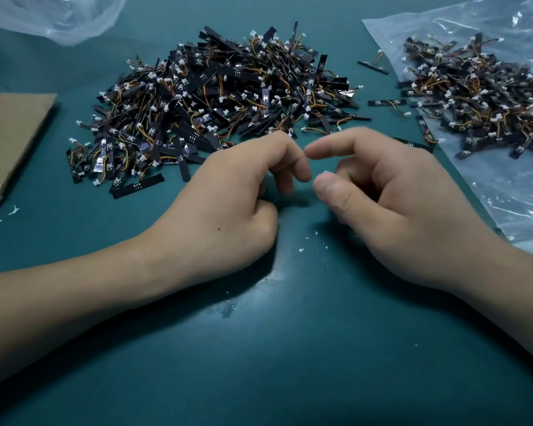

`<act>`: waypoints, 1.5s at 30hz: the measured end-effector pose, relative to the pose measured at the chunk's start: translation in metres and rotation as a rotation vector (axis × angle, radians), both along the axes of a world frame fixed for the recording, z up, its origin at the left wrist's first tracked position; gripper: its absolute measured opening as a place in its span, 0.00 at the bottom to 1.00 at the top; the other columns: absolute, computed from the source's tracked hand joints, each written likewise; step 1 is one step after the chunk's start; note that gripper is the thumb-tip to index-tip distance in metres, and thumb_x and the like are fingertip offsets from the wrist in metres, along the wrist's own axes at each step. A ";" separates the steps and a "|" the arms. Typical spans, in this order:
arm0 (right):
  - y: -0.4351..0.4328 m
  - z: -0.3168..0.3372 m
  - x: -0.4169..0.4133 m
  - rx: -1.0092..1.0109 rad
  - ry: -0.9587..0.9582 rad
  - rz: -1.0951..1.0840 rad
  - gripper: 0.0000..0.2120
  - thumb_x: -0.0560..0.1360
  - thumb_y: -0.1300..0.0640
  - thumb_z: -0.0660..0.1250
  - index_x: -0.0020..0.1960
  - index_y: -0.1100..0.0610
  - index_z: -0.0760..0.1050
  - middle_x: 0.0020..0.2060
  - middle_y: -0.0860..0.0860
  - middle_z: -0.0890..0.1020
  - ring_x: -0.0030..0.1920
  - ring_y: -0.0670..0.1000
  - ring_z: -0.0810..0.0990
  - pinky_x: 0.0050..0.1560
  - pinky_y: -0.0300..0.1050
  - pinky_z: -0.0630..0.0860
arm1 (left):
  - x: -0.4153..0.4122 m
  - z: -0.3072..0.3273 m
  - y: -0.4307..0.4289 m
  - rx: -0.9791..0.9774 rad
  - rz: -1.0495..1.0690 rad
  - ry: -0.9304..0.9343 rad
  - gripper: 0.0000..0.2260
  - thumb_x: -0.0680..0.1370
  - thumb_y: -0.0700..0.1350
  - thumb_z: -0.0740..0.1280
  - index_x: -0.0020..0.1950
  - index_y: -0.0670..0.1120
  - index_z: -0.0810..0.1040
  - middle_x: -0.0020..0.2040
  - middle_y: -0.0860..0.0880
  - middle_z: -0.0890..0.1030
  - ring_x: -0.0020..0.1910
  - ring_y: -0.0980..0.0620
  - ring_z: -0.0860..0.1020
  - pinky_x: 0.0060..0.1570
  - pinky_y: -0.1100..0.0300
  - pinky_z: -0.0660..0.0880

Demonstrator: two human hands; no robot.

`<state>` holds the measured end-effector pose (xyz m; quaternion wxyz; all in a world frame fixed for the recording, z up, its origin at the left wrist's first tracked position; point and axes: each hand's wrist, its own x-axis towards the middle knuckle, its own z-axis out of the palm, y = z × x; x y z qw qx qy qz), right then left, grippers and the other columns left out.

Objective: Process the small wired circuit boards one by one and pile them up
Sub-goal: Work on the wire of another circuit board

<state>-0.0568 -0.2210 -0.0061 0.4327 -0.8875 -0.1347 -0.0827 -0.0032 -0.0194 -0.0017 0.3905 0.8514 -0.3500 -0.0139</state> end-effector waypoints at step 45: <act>-0.003 0.000 0.003 0.049 -0.134 -0.131 0.02 0.79 0.52 0.73 0.48 0.48 0.82 0.36 0.38 0.80 0.35 0.44 0.77 0.38 0.31 0.70 | 0.006 -0.002 0.002 -0.331 0.053 0.160 0.02 0.79 0.41 0.71 0.49 0.48 0.82 0.40 0.48 0.83 0.34 0.47 0.77 0.32 0.57 0.72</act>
